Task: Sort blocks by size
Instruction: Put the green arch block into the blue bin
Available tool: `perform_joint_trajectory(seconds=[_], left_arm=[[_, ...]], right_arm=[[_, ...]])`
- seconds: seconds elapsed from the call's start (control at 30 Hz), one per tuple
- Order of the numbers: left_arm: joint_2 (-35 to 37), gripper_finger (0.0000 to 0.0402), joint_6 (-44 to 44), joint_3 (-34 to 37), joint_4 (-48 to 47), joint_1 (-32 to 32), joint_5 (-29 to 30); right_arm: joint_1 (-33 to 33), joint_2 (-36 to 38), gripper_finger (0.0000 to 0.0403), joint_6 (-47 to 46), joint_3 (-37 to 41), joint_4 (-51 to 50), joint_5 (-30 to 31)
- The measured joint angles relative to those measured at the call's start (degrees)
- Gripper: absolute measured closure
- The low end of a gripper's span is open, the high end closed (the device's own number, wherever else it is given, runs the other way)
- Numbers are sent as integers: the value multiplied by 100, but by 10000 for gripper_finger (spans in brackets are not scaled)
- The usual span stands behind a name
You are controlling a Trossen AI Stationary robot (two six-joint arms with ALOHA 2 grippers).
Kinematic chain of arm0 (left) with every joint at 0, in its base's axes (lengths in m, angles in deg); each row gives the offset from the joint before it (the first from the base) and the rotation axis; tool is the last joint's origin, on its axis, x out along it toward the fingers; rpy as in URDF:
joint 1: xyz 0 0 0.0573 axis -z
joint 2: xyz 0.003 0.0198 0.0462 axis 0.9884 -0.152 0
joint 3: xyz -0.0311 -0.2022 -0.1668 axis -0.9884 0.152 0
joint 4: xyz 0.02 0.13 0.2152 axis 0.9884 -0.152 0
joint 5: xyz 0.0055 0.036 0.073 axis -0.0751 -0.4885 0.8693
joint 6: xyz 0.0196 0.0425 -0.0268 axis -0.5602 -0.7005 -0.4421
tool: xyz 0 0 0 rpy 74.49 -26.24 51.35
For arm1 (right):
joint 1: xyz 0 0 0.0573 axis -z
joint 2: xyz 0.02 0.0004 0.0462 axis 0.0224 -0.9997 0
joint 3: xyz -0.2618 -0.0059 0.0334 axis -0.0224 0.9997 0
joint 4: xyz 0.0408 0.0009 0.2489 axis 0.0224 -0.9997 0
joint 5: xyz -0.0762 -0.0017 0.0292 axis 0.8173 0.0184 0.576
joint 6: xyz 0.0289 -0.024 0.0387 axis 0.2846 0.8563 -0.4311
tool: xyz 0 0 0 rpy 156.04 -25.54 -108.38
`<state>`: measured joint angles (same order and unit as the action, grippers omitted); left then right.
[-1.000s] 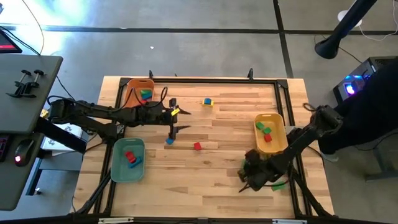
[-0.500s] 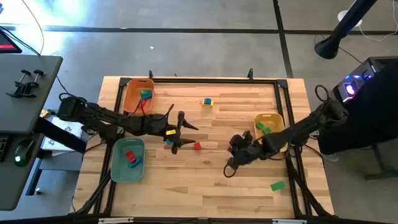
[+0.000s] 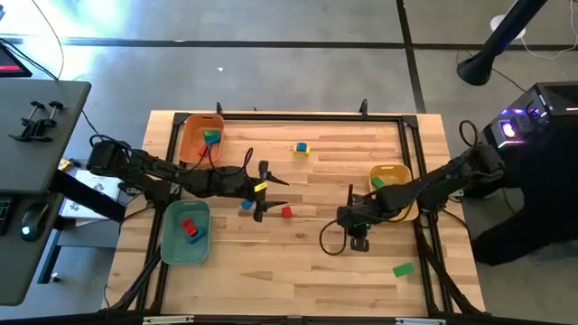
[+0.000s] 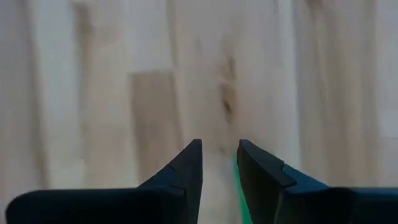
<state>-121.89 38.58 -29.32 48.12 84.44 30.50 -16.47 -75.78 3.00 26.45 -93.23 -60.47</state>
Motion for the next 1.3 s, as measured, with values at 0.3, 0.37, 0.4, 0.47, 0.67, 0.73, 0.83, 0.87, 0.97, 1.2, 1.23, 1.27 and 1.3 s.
perform_joint_trajectory(seconds=[0.3, 0.37, 0.4, 0.47, 0.67, 0.73, 0.83, 0.87, 0.97, 1.2, 1.23, 1.27, 1.3], left_arm=[[0, 151, 198, 0, -41, 0, 172], [0, 151, 246, 0, -43, -2, 174], [0, 151, 272, 0, -45, -2, 174], [0, 151, 322, 0, -59, -2, 174], [0, 151, 347, 0, -72, -2, 172], [0, 151, 349, 0, -72, -2, 172], [0, 151, 349, 0, -72, -4, 172], [0, 151, 349, 0, -70, -4, 172], [0, 151, 347, 0, -67, -5, 176], [0, 151, 349, 0, -73, -17, 181], [0, 151, 335, 0, -95, -16, 181], [0, 151, 289, 0, -147, -15, 182], [0, 151, 203, -2, -226, -15, 183]], right_arm=[[233, -139, 208, 234, -4, -555, 49], [203, -241, 180, 437, -4, -496, -18], [183, -308, 168, 557, -6, -480, -34], [145, -481, 154, 734, -6, -435, -38], [164, -967, 159, 730, -6, -1, -35], [164, -1062, 177, 688, -14, 10, 38], [139, -1116, 218, 690, -30, -73, 60], [133, -1119, 234, 689, -30, -96, 59], [135, -1121, 271, 691, -30, -125, 30], [133, -992, 275, 732, -15, -106, 227], [157, -910, 275, 762, 5, -33, 351], [170, -818, 275, 829, 9, 148, 485], [201, -696, 275, 914, 5, 437, 679]])
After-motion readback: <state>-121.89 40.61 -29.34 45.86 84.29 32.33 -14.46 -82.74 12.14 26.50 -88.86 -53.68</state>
